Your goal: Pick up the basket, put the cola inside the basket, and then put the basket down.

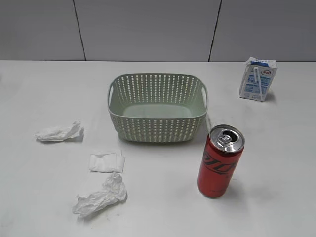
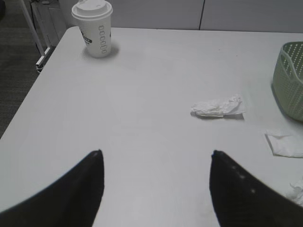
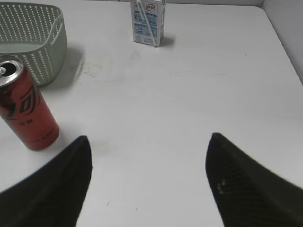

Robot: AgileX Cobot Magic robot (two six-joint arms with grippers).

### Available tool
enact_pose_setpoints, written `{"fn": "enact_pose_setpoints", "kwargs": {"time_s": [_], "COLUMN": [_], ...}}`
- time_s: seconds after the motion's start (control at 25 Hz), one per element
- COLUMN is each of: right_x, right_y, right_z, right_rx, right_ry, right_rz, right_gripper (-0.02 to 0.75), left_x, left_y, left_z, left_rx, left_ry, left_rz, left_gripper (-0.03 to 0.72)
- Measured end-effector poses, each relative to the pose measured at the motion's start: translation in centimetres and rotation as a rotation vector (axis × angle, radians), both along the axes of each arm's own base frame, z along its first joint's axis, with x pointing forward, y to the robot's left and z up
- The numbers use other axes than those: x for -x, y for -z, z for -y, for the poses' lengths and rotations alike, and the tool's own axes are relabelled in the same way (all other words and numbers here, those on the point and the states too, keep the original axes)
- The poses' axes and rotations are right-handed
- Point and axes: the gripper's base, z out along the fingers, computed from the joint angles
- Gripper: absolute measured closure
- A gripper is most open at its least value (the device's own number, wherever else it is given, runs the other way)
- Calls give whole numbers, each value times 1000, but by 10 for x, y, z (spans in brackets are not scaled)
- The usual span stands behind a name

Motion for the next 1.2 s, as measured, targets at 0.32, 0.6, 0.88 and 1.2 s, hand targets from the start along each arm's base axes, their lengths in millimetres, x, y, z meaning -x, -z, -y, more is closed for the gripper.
{"fn": "enact_pose_setpoints", "kwargs": {"time_s": [0.32,0.6,0.88,1.2], "right_x": [0,0,0,0], "right_y": [0,0,0,0], "right_z": [0,0,0,0], "right_rx": [0,0,0,0], "right_ry": [0,0,0,0], "right_rz": [0,0,0,0], "right_gripper": [175,175,176,176], "left_x": [0,0,0,-22], "left_y": [0,0,0,-17], "left_z": [0,1,2,3], "left_rx": [1,6,23,25], "left_ry": [0,4,15,12], "left_rz": [0,0,1,-49], "left_gripper": [155,155,155,155]}}
